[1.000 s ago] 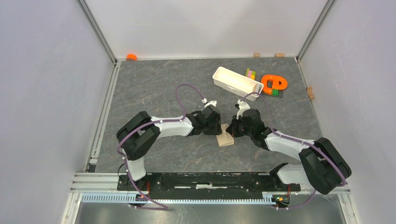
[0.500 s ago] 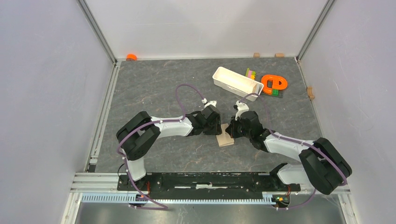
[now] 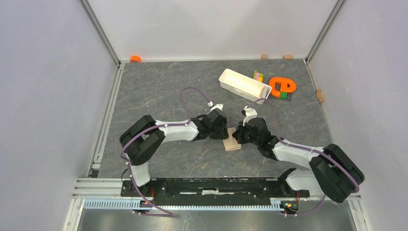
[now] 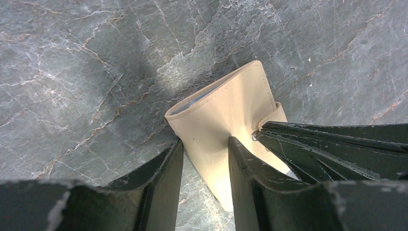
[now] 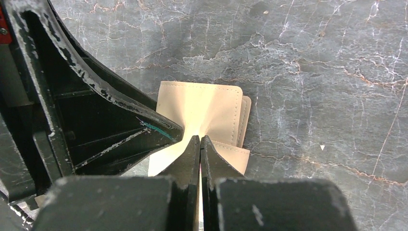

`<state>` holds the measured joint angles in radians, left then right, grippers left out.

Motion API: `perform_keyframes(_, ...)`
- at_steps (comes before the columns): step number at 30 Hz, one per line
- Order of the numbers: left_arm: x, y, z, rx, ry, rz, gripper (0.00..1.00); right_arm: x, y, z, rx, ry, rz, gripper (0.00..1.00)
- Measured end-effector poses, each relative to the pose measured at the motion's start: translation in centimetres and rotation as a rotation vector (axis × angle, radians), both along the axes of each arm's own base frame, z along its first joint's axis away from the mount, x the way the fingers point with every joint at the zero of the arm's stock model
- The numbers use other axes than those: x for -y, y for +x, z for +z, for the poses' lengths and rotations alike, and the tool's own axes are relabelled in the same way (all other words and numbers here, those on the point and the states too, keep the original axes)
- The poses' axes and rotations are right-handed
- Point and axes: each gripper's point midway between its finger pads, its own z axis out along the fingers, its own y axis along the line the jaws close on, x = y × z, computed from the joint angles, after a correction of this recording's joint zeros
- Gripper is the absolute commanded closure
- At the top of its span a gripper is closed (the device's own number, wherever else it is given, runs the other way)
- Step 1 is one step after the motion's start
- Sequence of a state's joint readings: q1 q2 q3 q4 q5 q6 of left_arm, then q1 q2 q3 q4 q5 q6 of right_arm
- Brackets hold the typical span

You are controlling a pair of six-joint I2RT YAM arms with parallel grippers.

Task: Put the credit cards into the card holder
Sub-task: Close the card holder at the center of the board.

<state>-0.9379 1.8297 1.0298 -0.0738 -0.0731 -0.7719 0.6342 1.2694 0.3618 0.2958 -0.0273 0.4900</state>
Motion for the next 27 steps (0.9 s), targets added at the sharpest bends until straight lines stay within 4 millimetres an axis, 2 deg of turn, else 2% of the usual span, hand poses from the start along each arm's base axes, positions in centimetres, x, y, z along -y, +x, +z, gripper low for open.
perform_keyframes(27, -0.01, -0.02, 0.01, 0.001, -0.002, 0.0, 0.54, -0.77, -0.28, -0.12, 0.009, 0.026, -0.018, 1.0)
